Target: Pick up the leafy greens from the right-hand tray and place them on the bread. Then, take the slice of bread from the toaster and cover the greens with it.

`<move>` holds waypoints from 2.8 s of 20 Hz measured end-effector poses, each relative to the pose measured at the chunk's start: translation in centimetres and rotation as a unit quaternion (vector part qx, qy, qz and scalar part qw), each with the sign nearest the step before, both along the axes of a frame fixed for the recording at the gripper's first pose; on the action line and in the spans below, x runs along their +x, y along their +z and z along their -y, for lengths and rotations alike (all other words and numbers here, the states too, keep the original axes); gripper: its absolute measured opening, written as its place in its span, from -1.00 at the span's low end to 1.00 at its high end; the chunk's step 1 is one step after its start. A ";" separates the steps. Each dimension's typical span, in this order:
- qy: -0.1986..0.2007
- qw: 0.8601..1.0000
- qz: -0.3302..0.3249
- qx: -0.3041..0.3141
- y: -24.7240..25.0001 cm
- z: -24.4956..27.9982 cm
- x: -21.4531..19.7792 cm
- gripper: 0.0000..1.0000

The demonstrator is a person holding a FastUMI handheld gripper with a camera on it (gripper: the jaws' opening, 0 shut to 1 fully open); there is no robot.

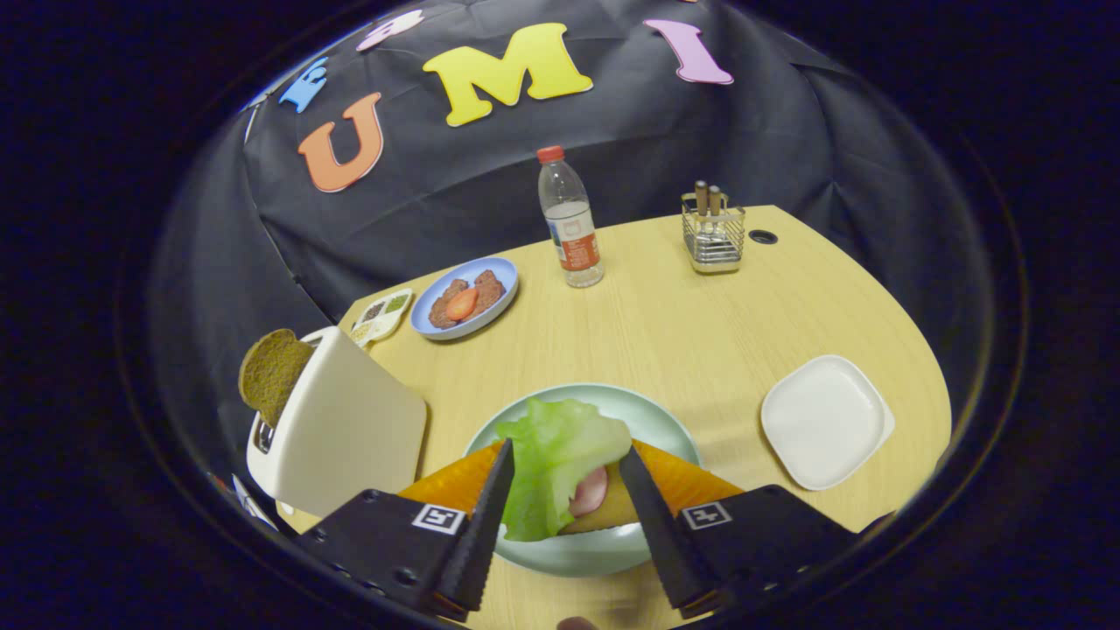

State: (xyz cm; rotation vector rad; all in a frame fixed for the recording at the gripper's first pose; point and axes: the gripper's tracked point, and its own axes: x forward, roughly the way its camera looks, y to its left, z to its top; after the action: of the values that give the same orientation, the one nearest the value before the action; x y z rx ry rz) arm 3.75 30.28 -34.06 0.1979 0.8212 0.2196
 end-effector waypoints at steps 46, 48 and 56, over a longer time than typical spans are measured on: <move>0.058 0.995 0.069 -0.046 9.3 -22.9 -2.0 -0.40; 0.067 0.994 0.071 -0.046 9.9 -23.1 -2.3 -0.62; 0.082 0.990 0.109 0.026 17.5 -20.6 -2.9 -0.98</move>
State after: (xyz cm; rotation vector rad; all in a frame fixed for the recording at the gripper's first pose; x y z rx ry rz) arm 0.88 50.85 -16.54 0.1512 0.6159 0.4109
